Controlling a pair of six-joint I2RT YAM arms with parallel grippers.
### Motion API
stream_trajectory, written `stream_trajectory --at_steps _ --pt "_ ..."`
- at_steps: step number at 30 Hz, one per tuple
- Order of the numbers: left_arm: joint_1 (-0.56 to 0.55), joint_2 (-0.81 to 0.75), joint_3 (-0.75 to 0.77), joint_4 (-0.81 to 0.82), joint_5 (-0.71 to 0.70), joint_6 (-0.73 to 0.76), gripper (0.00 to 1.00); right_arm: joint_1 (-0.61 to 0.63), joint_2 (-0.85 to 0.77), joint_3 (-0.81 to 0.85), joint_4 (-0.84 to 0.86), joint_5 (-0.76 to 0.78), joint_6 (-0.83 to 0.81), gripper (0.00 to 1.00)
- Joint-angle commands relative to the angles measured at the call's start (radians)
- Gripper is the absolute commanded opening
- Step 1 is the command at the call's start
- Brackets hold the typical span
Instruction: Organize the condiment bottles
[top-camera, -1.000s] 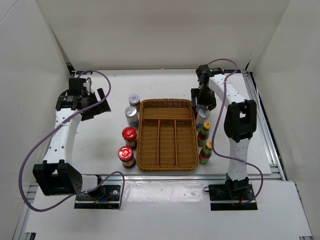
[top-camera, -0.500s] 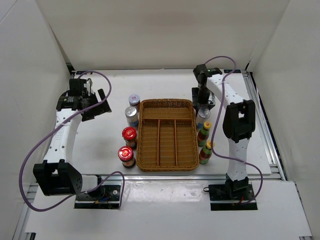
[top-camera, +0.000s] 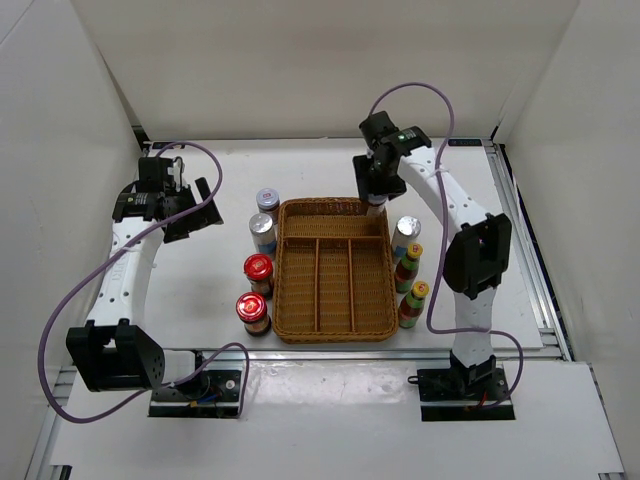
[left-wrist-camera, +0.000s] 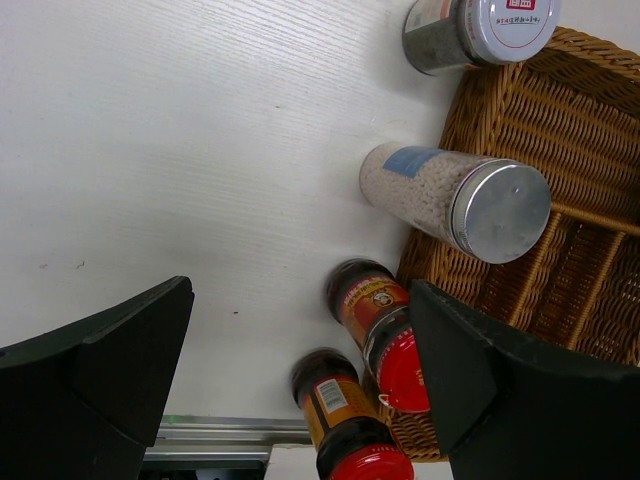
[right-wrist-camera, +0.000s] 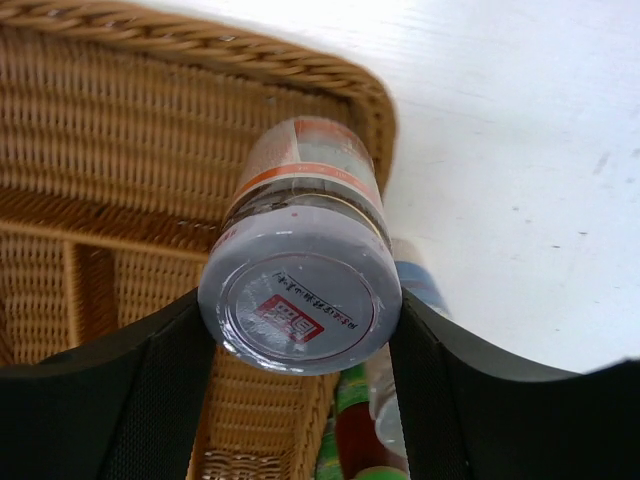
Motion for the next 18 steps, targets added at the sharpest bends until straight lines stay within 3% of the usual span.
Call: stream_trajectory --at_steps 1,14,18 --pt "0.003 -0.020 -0.005 0.014 0.006 -0.008 1.00 0.007 -0.001 0.033 0.029 -0.043 0.022 0.08" --pt "0.003 -0.040 -0.016 0.023 0.015 -0.008 1.00 0.016 0.079 -0.092 0.103 -0.054 0.086 0.10" --pt "0.003 -0.080 -0.016 0.043 0.075 -0.008 1.00 0.016 0.088 -0.119 0.124 -0.054 0.097 0.58"
